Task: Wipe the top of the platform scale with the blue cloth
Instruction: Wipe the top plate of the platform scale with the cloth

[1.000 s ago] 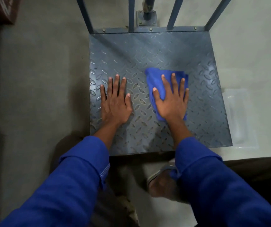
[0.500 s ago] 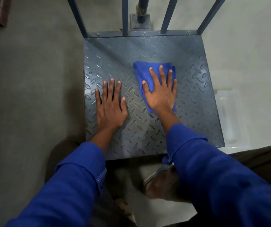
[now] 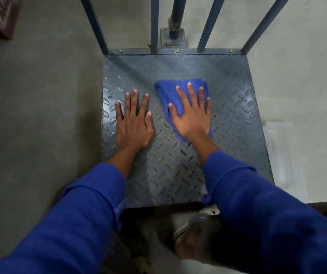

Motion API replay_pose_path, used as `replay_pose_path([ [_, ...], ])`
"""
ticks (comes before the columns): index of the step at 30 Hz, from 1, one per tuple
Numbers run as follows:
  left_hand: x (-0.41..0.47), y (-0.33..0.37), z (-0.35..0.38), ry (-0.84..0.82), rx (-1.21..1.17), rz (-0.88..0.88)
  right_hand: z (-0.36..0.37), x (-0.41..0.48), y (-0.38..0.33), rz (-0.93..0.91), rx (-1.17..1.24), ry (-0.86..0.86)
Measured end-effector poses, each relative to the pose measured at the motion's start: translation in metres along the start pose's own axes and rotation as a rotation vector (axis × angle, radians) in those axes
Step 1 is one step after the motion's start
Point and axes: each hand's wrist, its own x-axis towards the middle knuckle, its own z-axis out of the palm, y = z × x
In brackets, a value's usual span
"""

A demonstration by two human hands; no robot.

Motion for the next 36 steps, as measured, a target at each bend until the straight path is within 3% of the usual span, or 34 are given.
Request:
replay_pose_path([
  [6, 0.000, 0.000, -0.001, -0.009, -0.004, -0.005, -0.007, 0.061, 0.001, 0.020, 0.002, -0.048],
  [14, 0.000, 0.001, 0.002, 0.019, 0.017, -0.001, 0.001, -0.009, -0.009, -0.134, -0.026, -0.016],
  [24, -0.001, -0.001, 0.000, 0.008, -0.003, 0.006, -0.007, 0.095, -0.023, -0.013, 0.024, -0.108],
  [27, 0.001, 0.000, 0.000, 0.011, -0.003, 0.001, -0.005, 0.086, -0.026, -0.340, -0.014, -0.202],
  [29, 0.001, 0.000, 0.000, 0.012, -0.004, -0.001, -0.004, 0.087, -0.007, -0.562, -0.003, -0.170],
  [30, 0.001, 0.000, 0.000, 0.009, -0.001, -0.003, -0.004, 0.091, 0.006, -0.570, 0.006, -0.115],
  [31, 0.001, 0.000, 0.000, 0.005, 0.003, 0.000, -0.007, 0.095, 0.018, -0.489, 0.026, -0.051],
  [34, 0.000, -0.001, 0.000, 0.000, 0.013, 0.008, -0.011, 0.089, 0.030, 0.042, 0.091, 0.046],
  [36, 0.001, -0.001, -0.001, -0.001, 0.010, 0.005, -0.005, 0.077, 0.003, 0.107, 0.005, -0.001],
])
